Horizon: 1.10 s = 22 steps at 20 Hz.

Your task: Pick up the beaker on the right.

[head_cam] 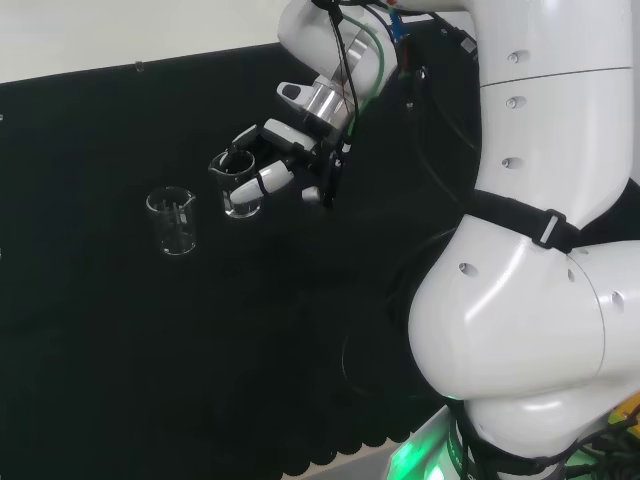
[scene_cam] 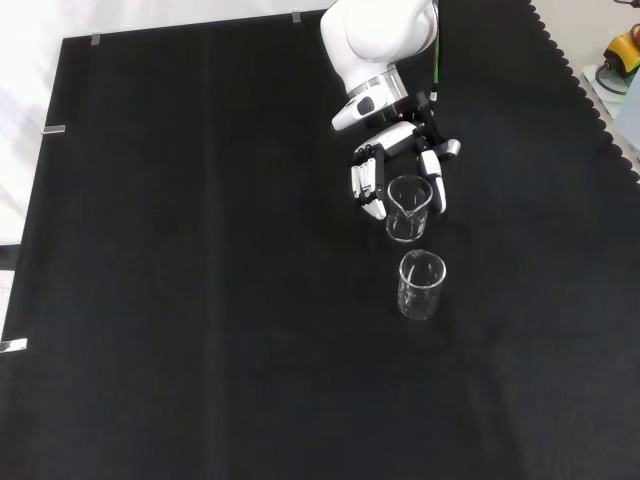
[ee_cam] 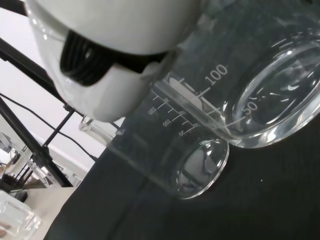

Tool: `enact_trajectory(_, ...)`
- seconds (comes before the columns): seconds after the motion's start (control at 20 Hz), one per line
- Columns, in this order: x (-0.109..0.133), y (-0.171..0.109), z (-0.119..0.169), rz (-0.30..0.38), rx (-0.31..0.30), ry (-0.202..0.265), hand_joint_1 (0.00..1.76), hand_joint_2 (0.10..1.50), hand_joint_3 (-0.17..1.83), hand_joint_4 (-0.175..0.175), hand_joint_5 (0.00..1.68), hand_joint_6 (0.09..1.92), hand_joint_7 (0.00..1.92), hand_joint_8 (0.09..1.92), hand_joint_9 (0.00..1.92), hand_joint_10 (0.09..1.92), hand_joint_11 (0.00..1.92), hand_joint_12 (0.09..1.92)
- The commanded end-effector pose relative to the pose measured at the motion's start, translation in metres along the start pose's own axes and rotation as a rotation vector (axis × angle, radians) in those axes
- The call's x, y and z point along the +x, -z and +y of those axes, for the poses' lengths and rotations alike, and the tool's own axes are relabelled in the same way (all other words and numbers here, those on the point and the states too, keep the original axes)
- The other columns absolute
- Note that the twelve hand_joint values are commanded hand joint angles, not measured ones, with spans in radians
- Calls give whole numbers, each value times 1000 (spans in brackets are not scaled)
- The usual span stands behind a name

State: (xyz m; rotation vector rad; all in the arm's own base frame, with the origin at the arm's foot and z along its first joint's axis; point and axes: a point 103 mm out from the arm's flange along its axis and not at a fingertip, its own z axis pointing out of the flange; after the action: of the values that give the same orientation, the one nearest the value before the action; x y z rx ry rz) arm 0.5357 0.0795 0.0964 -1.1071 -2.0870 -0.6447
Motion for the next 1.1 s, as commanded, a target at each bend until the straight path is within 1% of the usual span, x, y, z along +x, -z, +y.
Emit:
enact_trajectory(0.05,2,0,0,-10,17,-1,1421,948,-9,-175,1337,369,1543,250,1330,201,1064,795)
enact_trajectory(0.25,2,-1,-1,-29,21,6,1421,947,-10,-175,1340,365,1539,255,1337,190,1068,795)
enact_trajectory(0.3,2,-1,-1,-34,26,3,1421,947,-10,-175,1341,363,1537,260,1341,183,1069,795)
enact_trajectory(0.45,9,10,-2,-40,31,-10,1421,948,-11,-175,1344,357,1520,291,1360,147,1072,794)
enact_trajectory(0.65,10,11,-2,-53,43,-21,1421,948,-12,-175,1344,356,1509,311,1371,128,1074,793)
enact_trajectory(1.1,10,11,-2,-87,55,-19,1421,949,-13,-175,1343,358,1502,325,1379,112,1076,793)
